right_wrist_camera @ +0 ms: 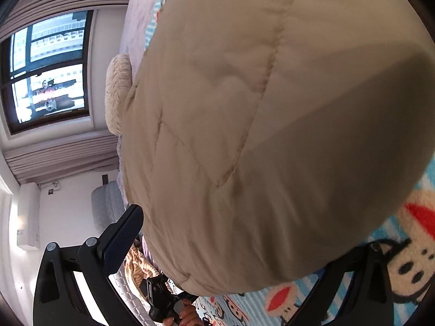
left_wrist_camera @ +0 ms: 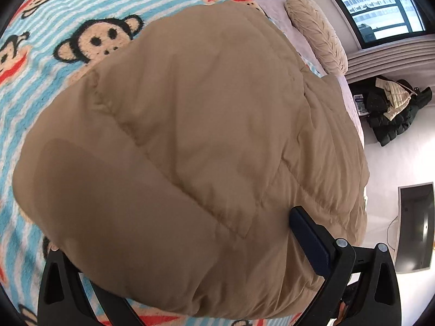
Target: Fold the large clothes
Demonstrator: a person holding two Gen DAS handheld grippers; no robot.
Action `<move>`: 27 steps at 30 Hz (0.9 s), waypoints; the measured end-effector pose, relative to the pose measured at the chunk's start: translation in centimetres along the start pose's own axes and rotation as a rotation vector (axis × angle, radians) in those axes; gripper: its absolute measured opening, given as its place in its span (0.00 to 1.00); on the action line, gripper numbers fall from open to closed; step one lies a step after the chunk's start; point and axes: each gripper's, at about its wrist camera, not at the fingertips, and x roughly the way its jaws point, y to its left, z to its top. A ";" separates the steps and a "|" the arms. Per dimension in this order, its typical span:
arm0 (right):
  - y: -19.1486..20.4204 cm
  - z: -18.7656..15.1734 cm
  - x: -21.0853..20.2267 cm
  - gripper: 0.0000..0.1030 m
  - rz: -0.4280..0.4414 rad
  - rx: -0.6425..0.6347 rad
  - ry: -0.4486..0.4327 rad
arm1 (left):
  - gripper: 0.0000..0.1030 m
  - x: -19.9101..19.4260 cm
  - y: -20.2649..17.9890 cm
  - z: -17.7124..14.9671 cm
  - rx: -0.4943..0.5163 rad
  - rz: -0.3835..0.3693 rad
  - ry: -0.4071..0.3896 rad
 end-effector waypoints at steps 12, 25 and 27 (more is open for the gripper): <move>0.6 -1.3 -1.4 0.24 0.046 -0.030 -0.010 | 0.19 -4.4 -4.4 0.4 0.233 -0.078 -0.042; 0.0 -8.2 -8.1 0.23 -0.001 -0.072 -0.017 | 0.19 -12.2 -3.3 -5.4 0.379 -0.156 0.057; -0.6 -9.1 -8.7 0.23 -0.019 -0.068 0.003 | 0.19 -13.2 -1.9 -7.0 0.373 -0.154 0.079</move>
